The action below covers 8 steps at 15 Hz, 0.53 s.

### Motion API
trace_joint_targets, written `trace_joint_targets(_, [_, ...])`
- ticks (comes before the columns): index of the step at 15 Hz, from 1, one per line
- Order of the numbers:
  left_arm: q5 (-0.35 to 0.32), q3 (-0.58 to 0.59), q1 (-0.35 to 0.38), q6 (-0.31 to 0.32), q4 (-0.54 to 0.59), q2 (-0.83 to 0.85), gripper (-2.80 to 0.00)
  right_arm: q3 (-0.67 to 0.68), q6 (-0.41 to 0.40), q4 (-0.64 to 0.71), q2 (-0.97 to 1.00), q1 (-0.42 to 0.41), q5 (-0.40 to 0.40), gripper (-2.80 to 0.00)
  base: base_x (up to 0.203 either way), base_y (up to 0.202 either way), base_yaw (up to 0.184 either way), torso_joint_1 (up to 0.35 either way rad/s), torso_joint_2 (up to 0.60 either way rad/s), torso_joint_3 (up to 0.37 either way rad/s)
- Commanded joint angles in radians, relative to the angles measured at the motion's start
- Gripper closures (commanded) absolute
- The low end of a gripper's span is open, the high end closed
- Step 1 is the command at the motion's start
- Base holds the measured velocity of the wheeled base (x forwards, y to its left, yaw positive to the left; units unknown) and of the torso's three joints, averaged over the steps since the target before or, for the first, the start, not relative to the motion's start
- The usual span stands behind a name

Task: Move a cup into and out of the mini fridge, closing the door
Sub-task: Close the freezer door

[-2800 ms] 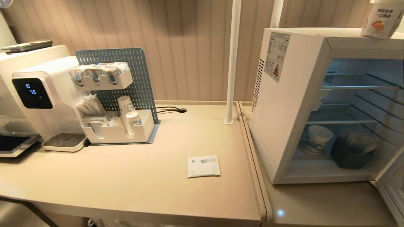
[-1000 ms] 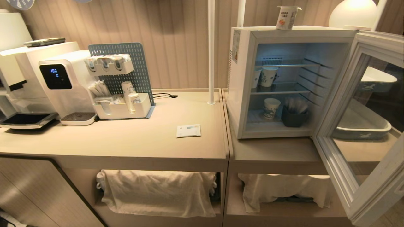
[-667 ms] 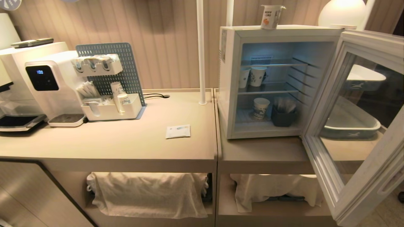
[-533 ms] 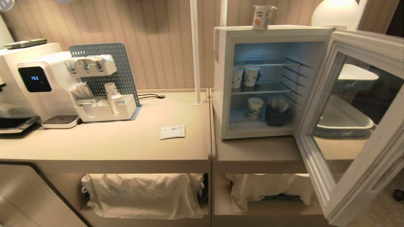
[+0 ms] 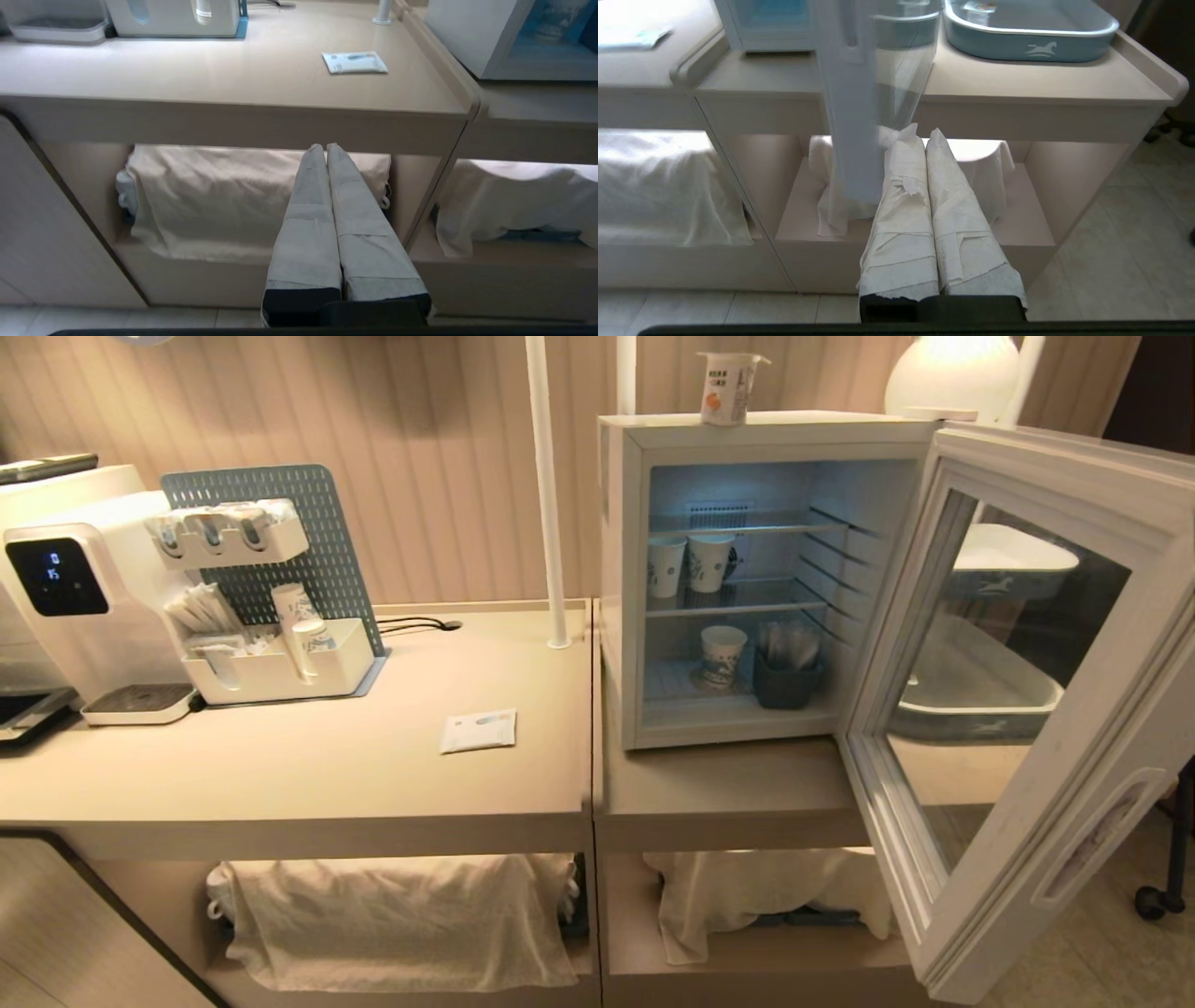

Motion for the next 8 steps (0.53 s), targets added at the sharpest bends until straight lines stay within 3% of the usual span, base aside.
trace_joint_targets(1, [-0.001, 0.002, 0.001, -0.001, -0.002, 0.000, 0.00, 0.002, -0.001, 0.001, 0.004, 0.002, -0.001, 0.00, 0.000, 0.000, 0.000, 0.000, 0.00, 0.000])
trace_joint_targets(8, [-0.001, 0.002, 0.002, -0.002, -0.002, 0.000, 0.00, 0.000, -0.001, 0.001, 0.006, 0.002, 0.001, 0.00, 0.000, 0.000, 0.000, 0.000, 0.00, 0.000])
